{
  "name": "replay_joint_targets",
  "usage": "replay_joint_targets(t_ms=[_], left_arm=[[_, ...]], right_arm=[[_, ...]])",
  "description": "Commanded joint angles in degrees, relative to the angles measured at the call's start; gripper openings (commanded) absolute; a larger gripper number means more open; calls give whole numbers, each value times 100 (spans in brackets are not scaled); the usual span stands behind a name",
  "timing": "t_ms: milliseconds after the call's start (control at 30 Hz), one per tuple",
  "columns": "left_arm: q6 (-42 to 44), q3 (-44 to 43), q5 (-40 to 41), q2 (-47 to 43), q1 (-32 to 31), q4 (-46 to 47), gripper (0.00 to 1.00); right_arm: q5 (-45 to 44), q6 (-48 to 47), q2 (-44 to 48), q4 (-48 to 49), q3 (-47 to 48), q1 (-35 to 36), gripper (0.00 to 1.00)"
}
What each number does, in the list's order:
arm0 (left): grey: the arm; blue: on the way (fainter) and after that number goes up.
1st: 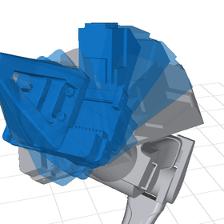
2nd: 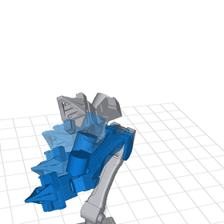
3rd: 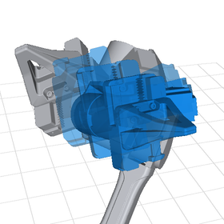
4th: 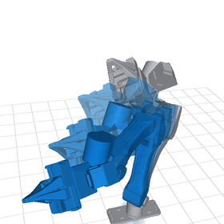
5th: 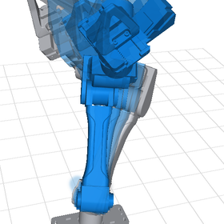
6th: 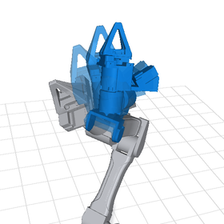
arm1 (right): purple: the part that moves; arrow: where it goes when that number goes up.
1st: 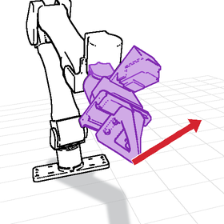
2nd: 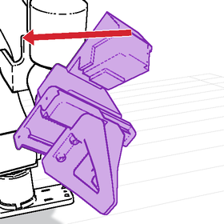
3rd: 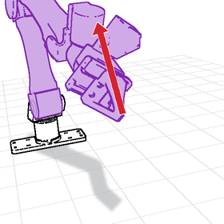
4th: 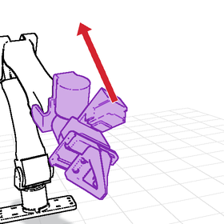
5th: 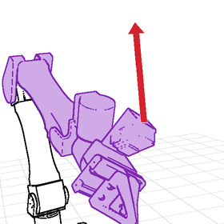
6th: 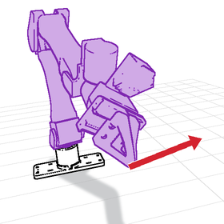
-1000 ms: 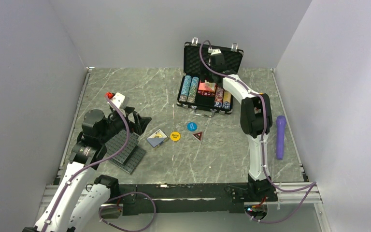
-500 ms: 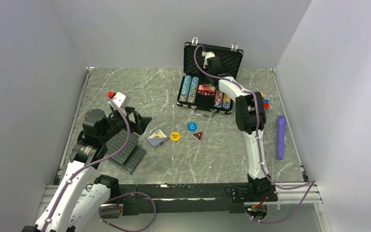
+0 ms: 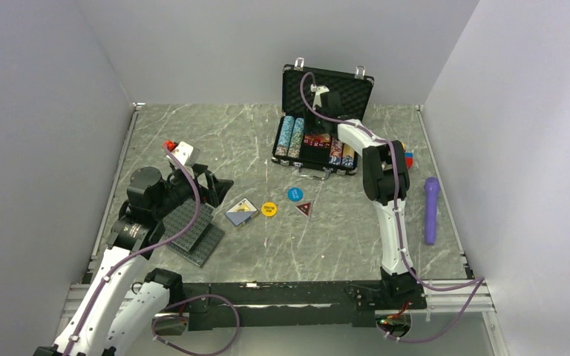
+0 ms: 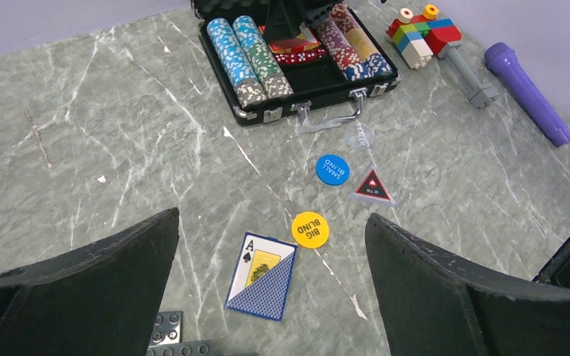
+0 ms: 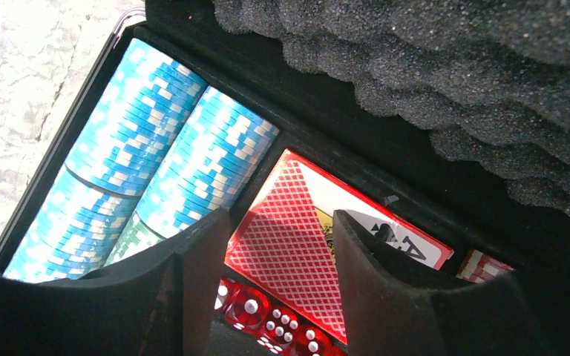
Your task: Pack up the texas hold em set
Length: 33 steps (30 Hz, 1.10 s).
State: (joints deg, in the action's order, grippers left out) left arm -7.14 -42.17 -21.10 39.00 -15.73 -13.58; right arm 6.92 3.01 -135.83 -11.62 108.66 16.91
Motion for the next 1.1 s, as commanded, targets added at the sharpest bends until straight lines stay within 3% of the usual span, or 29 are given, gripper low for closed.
replay_joint_targets(t_ms=[0,267,500,667,867,1067], left_arm=[[-7,-26,-87,-15,-9,225,100],[2,-28,-20,-32,-9,200,100],[110,38,348,102,-56,95,99],[540,-247,677,988,-255,-556,99],[955,-336,728,2043,-558,-637,99],[1156,-512,947,3062,-845,-703,99]], right_arm=[[253,104,315,-78,-150,33,61],[133,23,978,-153,-193,41,74],[350,185,2027,146,-1114,73,90],[454,287,3180,452,-2191,208,92],[774,677,4599,1120,-3894,267,93],[1053,843,5651,1562,-5001,295,93]])
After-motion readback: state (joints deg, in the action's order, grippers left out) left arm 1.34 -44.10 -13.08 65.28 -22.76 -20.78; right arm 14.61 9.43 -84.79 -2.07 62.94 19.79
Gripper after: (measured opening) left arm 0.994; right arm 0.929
